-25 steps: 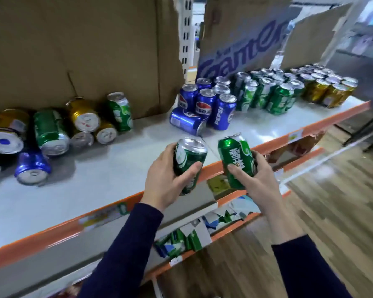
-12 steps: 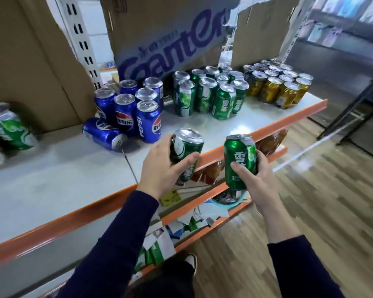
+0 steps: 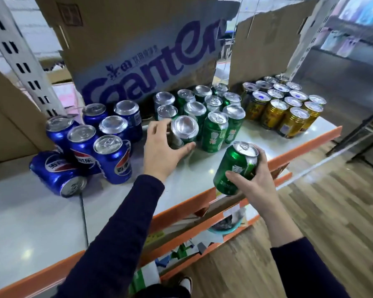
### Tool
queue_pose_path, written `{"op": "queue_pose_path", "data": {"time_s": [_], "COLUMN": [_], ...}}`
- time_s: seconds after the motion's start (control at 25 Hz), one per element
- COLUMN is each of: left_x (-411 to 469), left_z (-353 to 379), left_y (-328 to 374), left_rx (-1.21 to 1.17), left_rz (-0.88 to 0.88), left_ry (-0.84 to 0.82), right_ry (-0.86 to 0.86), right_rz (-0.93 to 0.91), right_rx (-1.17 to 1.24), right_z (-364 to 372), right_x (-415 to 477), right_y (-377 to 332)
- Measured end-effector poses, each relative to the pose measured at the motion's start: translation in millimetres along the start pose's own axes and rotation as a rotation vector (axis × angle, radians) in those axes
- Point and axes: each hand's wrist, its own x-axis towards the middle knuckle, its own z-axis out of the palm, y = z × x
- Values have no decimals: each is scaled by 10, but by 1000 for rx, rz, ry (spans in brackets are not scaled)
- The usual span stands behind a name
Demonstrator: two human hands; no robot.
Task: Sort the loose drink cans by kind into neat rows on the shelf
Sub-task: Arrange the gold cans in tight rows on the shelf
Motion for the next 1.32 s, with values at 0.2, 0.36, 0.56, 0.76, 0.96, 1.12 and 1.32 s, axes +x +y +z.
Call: {"op": "queue_pose_path", "data": {"time_s": [0.2,0.36,0.56,0.76,0.96,1.12,1.32], "left_x": [29,-69,-597,-1138,-1326,-1560,-1963], "left_z": [333,305,133,-5,3,-72,-435], "left_y": [-175,-229,-90,-4,68,171,295], "left_rx": [65,257,464,673,701,614,674], "left_rz": [-61,-170,-169,-277,-299,-310,-345], "left_ry": [7,-98,-132,-27,18,121,228], "right_ry": [-115,-186,-216,-160,-180,-200,-504], "right_rz": [-66,-240,-486,-495,-446,-405,-582], "right_rx": [-22,-244,-391,-450,-371,-253,-231], "right_z": [-103,-93,153,279,156,121,575], "right_x": [352,612,793,868,791,437,-24], "right_y": [94,68,-4,65,230,373,288]}}
